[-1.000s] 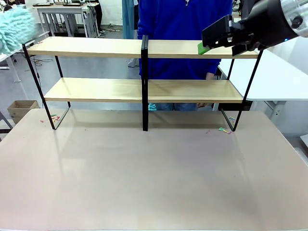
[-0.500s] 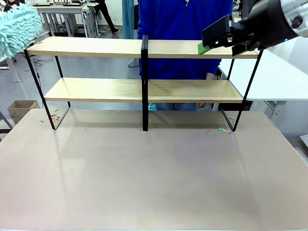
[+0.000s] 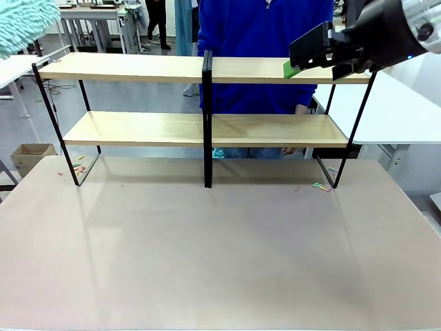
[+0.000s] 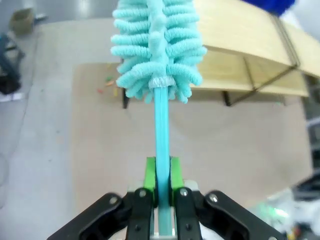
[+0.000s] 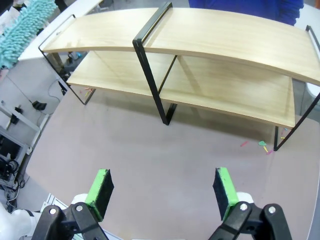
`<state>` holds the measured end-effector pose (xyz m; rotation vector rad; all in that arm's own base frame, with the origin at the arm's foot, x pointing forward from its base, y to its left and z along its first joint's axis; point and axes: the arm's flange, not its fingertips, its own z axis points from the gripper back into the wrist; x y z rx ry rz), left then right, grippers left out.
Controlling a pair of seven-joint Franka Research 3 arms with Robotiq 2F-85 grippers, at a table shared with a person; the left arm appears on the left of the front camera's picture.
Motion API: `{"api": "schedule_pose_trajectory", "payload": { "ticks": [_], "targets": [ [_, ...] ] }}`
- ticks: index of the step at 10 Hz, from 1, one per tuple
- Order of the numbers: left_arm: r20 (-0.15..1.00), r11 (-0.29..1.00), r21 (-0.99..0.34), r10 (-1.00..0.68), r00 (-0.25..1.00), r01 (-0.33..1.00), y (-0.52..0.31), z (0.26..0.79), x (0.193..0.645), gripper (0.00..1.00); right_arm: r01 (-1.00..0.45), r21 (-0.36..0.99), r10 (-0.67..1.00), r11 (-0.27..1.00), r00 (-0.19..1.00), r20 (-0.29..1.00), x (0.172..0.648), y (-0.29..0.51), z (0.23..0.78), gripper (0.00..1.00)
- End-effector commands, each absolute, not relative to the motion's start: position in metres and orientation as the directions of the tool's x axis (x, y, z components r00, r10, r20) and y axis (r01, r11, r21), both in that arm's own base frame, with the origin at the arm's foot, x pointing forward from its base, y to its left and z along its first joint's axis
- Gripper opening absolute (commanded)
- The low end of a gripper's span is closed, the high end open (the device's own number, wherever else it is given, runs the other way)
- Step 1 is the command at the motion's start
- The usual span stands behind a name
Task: Clean the shelves.
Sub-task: Clean another randomly selected level of the Shelf with the Duster.
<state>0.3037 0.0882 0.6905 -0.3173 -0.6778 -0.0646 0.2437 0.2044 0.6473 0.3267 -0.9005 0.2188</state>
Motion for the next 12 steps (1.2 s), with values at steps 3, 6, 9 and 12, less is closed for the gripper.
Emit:
{"api": "schedule_pose_trajectory", "payload": {
  "ticks": [3,6,9,12],
  "targets": [
    [0.652,0.741,-0.483,-0.052,0.756,0.467,0.223,0.705,0.246,0.13,-0.323,0.192,0.045,0.927,0.604,0.796,0.245,0.204,0.647,1.0],
    [0.731,0.685,-0.476,-0.042,0.682,0.552,0.273,0.683,0.229,0.13,-0.323,0.192,0.045,0.927,0.604,0.796,0.245,0.204,0.647,1.0],
    [0.71,0.705,-0.452,-0.087,0.699,0.547,0.259,0.684,0.215,0.13,-0.323,0.192,0.045,0.927,0.604,0.796,0.245,0.204,0.647,1.0],
    [0.71,0.705,-0.452,-0.087,0.699,0.547,0.259,0.684,0.215,0.13,-0.323,0.192,0.045,0.927,0.604,0.796,0.245,0.204,0.647,1.0]
  ]
}}
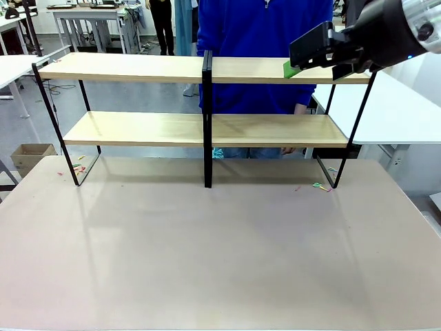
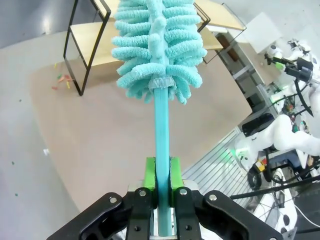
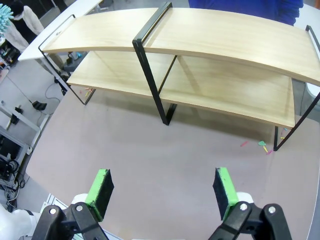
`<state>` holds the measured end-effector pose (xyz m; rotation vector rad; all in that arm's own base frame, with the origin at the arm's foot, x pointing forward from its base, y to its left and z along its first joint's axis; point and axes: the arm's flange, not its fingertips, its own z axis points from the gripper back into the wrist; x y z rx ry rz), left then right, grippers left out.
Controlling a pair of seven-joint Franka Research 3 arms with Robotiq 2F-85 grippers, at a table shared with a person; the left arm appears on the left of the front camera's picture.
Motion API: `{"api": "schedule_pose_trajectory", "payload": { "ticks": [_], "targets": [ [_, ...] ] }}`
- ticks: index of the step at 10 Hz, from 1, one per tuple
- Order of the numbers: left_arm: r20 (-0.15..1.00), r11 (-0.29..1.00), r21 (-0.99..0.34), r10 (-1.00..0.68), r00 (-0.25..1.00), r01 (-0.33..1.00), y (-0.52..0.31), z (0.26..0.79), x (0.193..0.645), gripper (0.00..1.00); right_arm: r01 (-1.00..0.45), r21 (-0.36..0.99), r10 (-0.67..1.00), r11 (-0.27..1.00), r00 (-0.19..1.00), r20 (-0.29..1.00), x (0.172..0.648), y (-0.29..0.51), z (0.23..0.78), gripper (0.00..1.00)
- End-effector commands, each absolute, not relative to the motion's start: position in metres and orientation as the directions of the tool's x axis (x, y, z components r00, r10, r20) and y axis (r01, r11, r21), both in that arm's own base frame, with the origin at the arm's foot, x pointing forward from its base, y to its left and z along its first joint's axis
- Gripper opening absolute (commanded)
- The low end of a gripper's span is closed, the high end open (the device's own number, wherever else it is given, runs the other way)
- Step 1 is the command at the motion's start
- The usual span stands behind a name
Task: Clean the shelves.
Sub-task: Clean another randomly selected level of the Shelf with the Duster.
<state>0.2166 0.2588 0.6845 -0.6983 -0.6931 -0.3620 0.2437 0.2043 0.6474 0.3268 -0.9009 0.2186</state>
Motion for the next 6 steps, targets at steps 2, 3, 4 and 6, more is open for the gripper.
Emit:
{"api": "schedule_pose_trajectory", "payload": {
  "ticks": [2,3,4,6],
  "targets": [
    [0.688,0.718,-0.463,-0.079,0.721,0.52,0.259,0.684,0.217,0.13,-0.323,0.192,0.045,0.927,0.604,0.796,0.245,0.204,0.647,1.0],
    [0.687,0.721,-0.451,-0.096,0.721,0.526,0.244,0.688,0.225,0.13,-0.323,0.192,0.045,0.927,0.604,0.796,0.245,0.204,0.647,1.0],
    [0.677,0.733,-0.456,-0.083,0.731,0.505,0.225,0.694,0.233,0.13,-0.323,0.192,0.045,0.927,0.604,0.796,0.245,0.204,0.647,1.0],
    [0.628,0.751,-0.483,-0.062,0.776,0.451,0.167,0.707,0.253,0.13,-0.323,0.192,0.045,0.927,0.604,0.796,0.245,0.204,0.647,1.0]
  ]
}}
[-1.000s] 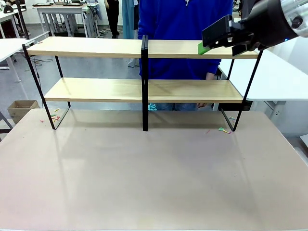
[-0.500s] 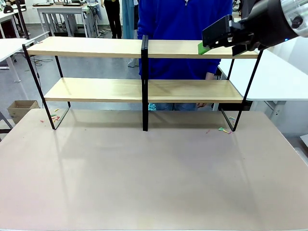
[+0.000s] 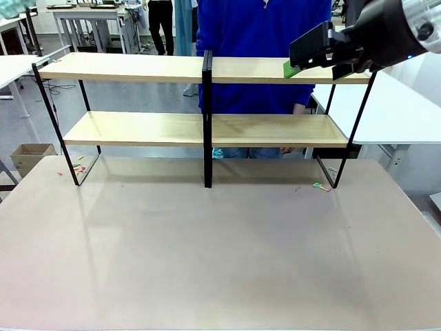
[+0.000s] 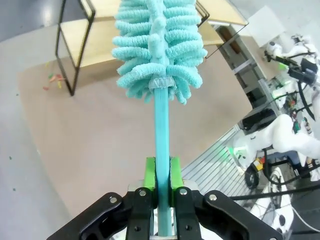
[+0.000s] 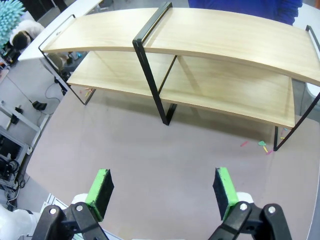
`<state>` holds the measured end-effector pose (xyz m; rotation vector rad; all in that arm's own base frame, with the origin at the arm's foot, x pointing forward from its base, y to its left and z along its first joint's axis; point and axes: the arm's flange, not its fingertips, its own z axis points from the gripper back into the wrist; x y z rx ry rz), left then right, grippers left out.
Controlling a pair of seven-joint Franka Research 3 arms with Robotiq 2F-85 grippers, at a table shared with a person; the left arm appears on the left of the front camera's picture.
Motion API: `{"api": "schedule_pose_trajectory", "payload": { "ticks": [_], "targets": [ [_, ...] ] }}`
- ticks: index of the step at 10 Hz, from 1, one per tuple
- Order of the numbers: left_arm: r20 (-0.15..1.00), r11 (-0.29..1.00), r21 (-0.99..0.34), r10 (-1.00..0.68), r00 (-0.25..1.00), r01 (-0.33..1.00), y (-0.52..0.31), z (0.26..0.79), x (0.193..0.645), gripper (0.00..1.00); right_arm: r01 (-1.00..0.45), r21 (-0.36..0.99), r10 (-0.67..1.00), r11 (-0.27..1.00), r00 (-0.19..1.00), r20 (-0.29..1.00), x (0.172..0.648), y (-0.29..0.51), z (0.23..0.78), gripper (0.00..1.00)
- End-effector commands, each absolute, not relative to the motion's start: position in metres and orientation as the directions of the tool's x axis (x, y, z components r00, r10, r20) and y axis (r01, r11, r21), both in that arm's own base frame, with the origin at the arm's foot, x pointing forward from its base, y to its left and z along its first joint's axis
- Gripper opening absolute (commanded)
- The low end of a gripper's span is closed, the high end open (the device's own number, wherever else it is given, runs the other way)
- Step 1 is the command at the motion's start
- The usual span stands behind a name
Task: Clean the shelves.
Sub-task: Clean another randomly selected level of the Shelf with the Duster.
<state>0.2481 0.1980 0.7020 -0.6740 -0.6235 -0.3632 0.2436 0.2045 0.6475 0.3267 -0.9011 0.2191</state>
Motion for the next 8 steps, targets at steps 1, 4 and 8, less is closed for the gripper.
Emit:
{"api": "schedule_pose_trajectory", "payload": {
  "ticks": [1,4,8],
  "targets": [
    [0.593,0.797,-0.471,-0.032,0.805,0.379,0.129,0.71,0.262,0.13,-0.323,0.192,0.045,0.927,0.604,0.796,0.245,0.204,0.647,1.0],
    [0.518,0.81,-0.445,-0.114,0.848,0.381,0.044,0.713,0.285,0.13,-0.323,0.192,0.045,0.927,0.604,0.796,0.245,0.204,0.647,1.0],
    [0.566,0.82,-0.437,-0.07,0.822,0.37,0.079,0.718,0.278,0.13,-0.323,0.192,0.045,0.927,0.604,0.796,0.245,0.204,0.647,1.0]
  ]
}}
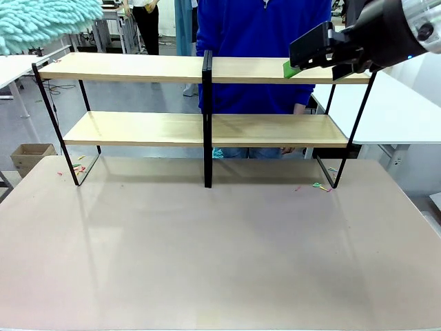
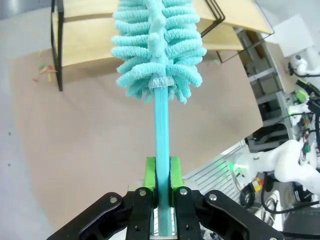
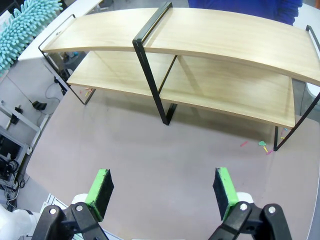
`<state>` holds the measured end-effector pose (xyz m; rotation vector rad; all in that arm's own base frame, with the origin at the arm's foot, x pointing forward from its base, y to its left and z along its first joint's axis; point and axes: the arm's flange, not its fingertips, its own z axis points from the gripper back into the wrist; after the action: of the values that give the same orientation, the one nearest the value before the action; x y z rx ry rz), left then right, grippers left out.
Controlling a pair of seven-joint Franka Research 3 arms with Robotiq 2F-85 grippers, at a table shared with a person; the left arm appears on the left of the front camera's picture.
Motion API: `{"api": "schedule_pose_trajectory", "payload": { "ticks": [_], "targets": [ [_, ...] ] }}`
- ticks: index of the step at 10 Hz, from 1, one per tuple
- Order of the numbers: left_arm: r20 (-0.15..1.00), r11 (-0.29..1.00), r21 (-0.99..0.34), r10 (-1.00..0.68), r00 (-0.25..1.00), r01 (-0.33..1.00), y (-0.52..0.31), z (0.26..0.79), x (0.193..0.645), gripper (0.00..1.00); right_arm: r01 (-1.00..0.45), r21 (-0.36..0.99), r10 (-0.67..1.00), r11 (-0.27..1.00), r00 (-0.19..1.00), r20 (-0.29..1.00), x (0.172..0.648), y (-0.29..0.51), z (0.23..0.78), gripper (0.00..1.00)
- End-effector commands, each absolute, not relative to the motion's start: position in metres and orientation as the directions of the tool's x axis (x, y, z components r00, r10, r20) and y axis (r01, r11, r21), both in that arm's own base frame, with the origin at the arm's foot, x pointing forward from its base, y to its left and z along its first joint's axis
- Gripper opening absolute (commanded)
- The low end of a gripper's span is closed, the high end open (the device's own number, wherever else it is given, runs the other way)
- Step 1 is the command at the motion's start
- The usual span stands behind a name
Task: Clean the shelves.
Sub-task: Clean another randomly selected level of the Shelf with the Duster.
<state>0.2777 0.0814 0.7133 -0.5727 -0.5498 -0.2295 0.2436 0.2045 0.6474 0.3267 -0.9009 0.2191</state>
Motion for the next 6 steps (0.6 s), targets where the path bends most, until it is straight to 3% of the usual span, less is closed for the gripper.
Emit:
{"api": "schedule_pose_trajectory", "payload": {
  "ticks": [1,3,4,6],
  "targets": [
    [0.566,0.82,-0.437,-0.07,0.822,0.37,0.079,0.718,0.278,0.13,-0.323,0.192,0.045,0.927,0.604,0.796,0.245,0.204,0.647,1.0],
    [0.553,0.821,-0.451,-0.051,0.832,0.35,0.086,0.713,0.277,0.13,-0.323,0.192,0.045,0.927,0.604,0.796,0.245,0.204,0.647,1.0],
    [0.48,0.862,-0.459,0.036,0.876,0.216,0.08,0.716,0.275,0.13,-0.323,0.192,0.045,0.927,0.604,0.796,0.245,0.204,0.647,1.0],
    [0.445,0.925,-0.377,0.147,0.884,0.036,0.056,0.719,0.257,0.13,-0.323,0.192,0.045,0.927,0.604,0.796,0.245,0.204,0.647,1.0]
  ]
}}
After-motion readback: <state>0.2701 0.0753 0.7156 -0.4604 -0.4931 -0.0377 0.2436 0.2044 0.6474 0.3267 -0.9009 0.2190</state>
